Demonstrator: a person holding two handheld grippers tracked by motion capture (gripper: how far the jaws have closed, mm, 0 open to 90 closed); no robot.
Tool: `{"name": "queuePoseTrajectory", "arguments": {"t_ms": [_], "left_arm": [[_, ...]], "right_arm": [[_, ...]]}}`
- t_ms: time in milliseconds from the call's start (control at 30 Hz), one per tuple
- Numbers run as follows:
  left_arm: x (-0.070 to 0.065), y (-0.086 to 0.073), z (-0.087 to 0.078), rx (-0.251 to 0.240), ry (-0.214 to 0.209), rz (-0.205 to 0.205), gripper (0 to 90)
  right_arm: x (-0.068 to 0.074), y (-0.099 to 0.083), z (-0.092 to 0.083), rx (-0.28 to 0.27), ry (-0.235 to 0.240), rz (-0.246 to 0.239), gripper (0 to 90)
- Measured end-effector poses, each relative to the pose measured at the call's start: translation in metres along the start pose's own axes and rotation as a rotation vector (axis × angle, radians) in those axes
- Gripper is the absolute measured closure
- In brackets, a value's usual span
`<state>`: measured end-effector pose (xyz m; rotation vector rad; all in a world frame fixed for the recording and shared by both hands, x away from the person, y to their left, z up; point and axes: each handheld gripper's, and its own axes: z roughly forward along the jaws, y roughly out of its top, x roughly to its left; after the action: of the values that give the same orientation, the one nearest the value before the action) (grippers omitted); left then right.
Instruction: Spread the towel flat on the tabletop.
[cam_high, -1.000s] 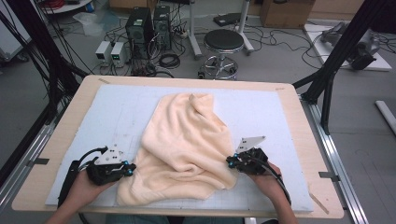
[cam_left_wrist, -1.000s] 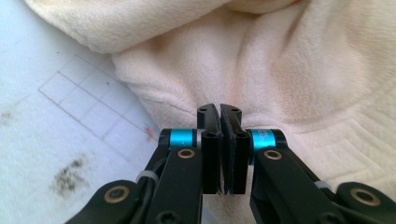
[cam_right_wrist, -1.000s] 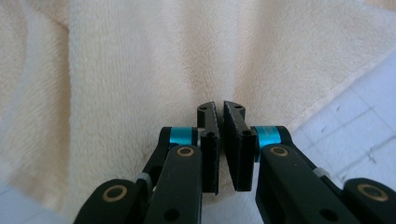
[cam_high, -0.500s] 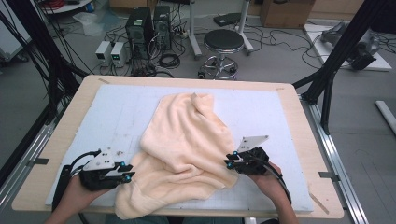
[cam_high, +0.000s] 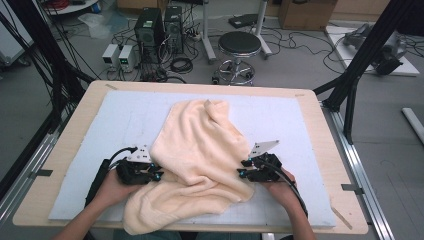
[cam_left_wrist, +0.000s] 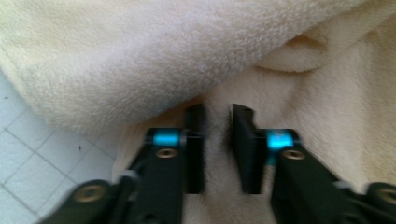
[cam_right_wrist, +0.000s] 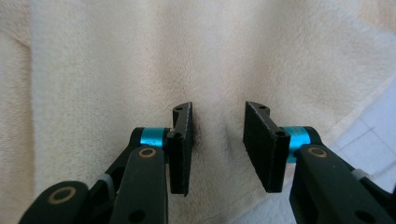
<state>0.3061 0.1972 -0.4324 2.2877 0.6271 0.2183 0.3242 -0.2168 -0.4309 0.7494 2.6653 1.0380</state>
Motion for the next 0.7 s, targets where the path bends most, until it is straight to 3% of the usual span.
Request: {"name": "queuePoseTrajectory", "arguments": {"t_ms": [267, 400, 567, 700], "left_arm": [[-0.019, -0.010, -0.021, 0.031, 0.028, 0.039, 84.5], [-0.029, -0.024, -0.040, 0.017, 0.030, 0.013, 84.5], [-0.046, -0.037, -0.057, 0.012, 0.007, 0.001, 84.6], [-0.059, -0.040, -0.064, 0.013, -0.003, 0.033, 84.3]], "right_arm": [[0.000, -0.004, 0.002, -0.014, -0.008, 0.014, 61.5], [0.001, -0.004, 0.002, -0.009, -0.010, 0.013, 61.2], [0.001, -0.004, 0.003, -0.011, -0.010, 0.016, 60.8], [0.000, -0.004, 0.003, -0.014, -0.011, 0.017, 60.5]]}}
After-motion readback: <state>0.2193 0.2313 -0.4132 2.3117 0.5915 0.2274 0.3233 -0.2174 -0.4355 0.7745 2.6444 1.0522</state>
